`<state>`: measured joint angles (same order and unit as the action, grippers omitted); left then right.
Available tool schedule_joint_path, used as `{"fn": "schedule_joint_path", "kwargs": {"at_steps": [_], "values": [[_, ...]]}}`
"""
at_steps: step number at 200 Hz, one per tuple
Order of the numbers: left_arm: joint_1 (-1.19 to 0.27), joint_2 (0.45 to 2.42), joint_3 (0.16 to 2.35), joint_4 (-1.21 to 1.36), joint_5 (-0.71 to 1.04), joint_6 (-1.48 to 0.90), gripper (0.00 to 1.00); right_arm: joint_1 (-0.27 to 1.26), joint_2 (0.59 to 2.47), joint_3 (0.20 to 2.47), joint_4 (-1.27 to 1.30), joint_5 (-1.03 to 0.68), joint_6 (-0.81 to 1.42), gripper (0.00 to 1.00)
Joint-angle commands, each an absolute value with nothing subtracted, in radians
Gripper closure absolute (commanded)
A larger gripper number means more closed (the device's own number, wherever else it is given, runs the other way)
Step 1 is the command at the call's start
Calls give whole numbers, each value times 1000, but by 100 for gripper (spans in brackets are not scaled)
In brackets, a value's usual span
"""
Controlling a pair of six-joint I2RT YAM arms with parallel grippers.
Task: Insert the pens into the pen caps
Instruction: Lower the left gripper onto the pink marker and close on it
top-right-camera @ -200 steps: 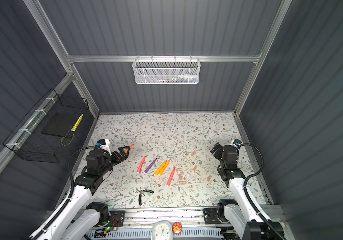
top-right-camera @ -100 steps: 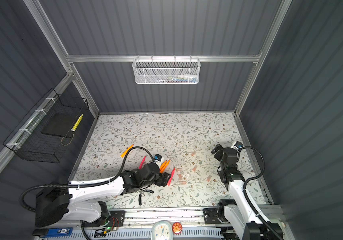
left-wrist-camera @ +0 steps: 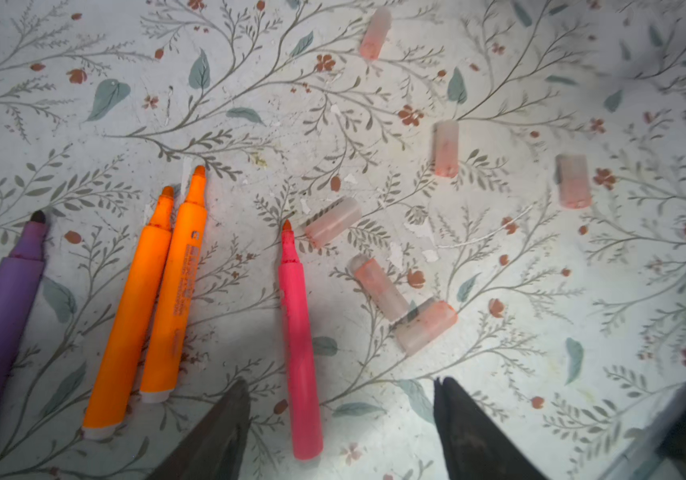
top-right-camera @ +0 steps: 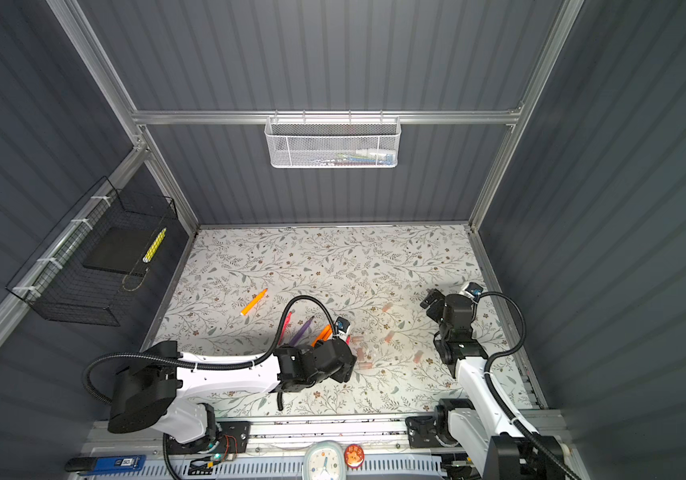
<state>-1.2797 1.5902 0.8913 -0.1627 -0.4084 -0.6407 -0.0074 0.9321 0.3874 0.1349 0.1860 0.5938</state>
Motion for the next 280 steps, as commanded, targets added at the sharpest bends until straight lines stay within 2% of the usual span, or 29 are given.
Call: {"fn": "schedule_joint_path", "kwargs": {"at_steps": [1, 94, 172, 280], "values": [[-1279, 1619, 918, -236, -433, -648, 29, -5, 924, 399, 152, 187, 585, 1], [-1279, 1707, 939, -264, -393, -648, 43, -4, 934, 402, 156, 178, 582, 1], [-1278, 1738, 892, -221, -352, -667, 46, -4, 908, 383, 167, 174, 584, 1], [-1275, 1760, 871, -205, -372, -676, 66, -4, 856, 353, 169, 178, 588, 1]]}}
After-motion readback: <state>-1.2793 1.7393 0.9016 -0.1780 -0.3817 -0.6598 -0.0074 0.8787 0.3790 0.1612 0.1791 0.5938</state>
